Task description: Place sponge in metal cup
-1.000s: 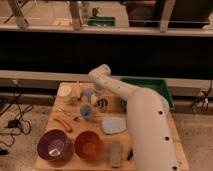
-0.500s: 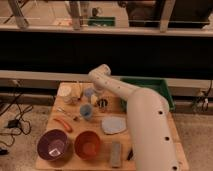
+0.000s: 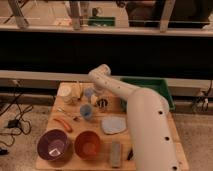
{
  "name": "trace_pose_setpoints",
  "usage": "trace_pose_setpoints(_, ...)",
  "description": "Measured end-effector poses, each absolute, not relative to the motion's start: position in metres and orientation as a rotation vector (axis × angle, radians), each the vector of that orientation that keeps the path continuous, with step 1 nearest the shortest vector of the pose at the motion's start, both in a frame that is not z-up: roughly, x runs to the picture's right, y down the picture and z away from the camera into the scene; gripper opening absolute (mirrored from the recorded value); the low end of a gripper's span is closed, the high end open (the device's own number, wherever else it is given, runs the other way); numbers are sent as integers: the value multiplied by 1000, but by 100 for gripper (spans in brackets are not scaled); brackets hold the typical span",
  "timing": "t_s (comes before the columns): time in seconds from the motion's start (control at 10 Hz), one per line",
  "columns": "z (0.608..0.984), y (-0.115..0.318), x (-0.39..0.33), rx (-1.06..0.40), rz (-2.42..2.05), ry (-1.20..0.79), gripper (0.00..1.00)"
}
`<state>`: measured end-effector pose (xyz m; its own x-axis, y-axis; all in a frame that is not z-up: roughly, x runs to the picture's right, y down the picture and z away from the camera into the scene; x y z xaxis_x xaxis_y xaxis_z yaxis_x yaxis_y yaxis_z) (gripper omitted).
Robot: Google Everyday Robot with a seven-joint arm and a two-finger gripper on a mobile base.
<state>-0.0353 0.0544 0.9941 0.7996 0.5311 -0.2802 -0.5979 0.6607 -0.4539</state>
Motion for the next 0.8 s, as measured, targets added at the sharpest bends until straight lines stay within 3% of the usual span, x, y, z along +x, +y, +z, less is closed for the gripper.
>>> trace_pose_setpoints(0.8,992,54,-35,-560,638,128,1)
